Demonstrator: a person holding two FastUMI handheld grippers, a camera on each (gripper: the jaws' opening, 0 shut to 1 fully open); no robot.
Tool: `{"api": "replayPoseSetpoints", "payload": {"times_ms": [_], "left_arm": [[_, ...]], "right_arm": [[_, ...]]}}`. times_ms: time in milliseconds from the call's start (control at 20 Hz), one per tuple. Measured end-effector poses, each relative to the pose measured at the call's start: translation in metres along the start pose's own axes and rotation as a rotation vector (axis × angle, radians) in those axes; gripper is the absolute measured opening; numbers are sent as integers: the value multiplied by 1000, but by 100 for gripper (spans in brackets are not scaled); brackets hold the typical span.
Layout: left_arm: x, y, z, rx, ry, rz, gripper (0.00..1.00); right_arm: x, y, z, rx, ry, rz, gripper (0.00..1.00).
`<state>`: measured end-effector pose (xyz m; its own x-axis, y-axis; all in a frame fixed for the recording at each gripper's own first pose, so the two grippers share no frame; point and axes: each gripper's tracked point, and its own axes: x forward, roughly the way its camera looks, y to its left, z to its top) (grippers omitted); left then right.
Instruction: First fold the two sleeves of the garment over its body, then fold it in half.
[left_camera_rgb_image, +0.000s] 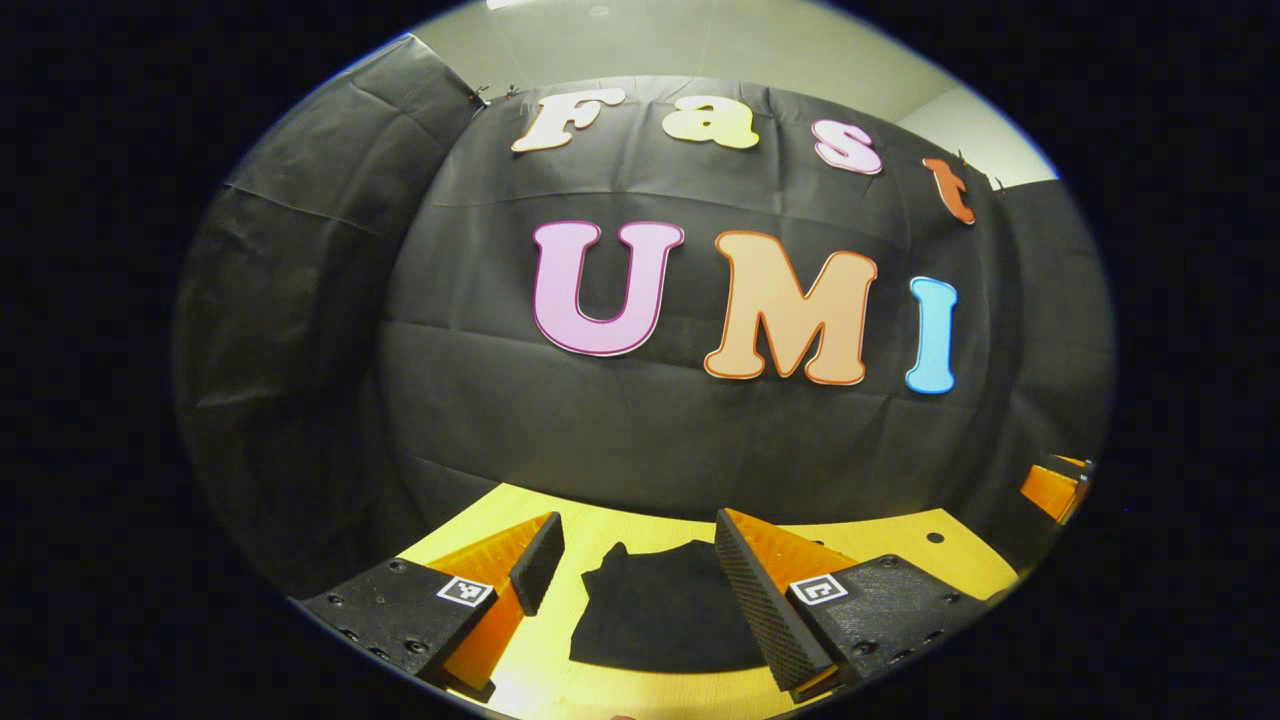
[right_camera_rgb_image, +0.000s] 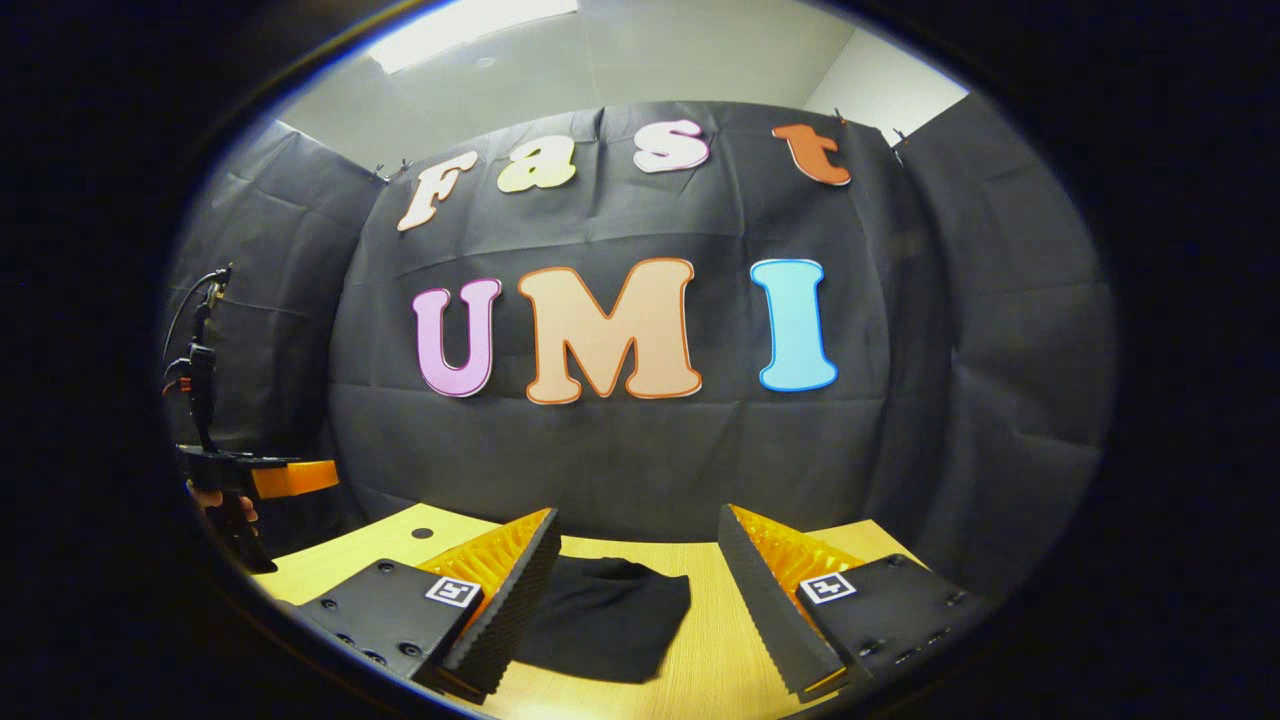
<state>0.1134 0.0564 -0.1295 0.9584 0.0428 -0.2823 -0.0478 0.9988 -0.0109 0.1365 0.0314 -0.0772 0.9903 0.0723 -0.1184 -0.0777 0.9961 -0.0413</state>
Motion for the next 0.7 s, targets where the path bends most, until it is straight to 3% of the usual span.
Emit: {"api": "replayPoseSetpoints", "payload": {"times_ms": [400, 700], "left_arm": [[-79, 14, -13, 103, 5, -31, 92], [-119, 8, -52, 61, 110, -75, 92]], "right_arm": [[-86, 37, -18, 26, -1, -1, 99], [-116, 64, -27, -57, -37, 1, 99]]}}
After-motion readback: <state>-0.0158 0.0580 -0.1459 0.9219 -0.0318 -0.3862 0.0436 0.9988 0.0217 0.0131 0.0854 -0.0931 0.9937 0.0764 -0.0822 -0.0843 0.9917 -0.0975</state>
